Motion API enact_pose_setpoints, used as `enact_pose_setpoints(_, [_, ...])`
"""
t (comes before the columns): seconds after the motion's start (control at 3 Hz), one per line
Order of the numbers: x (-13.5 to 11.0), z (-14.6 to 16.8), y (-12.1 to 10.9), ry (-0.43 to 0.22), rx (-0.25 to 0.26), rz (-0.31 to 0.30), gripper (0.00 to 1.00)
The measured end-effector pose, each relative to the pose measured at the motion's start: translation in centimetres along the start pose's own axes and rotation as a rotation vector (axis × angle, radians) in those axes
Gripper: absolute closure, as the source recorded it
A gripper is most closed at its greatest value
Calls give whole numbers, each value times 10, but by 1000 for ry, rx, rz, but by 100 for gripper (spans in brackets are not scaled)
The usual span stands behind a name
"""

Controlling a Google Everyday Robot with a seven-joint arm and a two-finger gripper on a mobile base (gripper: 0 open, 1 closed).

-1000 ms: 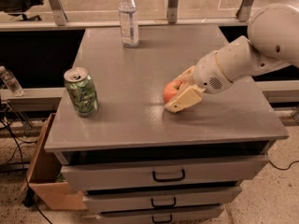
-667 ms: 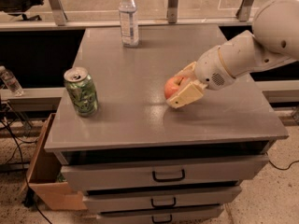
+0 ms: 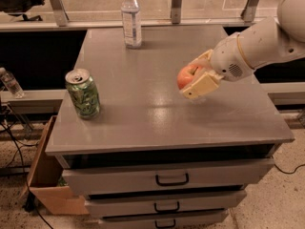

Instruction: Move apple near blue plastic bottle

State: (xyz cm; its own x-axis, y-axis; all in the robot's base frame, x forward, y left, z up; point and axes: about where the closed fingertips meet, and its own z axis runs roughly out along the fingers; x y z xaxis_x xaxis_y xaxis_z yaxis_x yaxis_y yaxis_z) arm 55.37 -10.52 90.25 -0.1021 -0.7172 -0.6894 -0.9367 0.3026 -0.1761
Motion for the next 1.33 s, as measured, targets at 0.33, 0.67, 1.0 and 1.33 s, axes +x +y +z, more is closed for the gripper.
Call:
enact_pose_setpoints(0.33, [0, 8, -22, -45, 45, 1, 100])
enact_pose_setpoints(0.67, [-6, 24, -66, -112, 103, -19, 100])
enact_pose_setpoints(1.0, [-13, 42, -113, -181, 144, -30, 100])
enact_pose_setpoints(1.33, [-20, 65, -159, -232, 163, -24, 100])
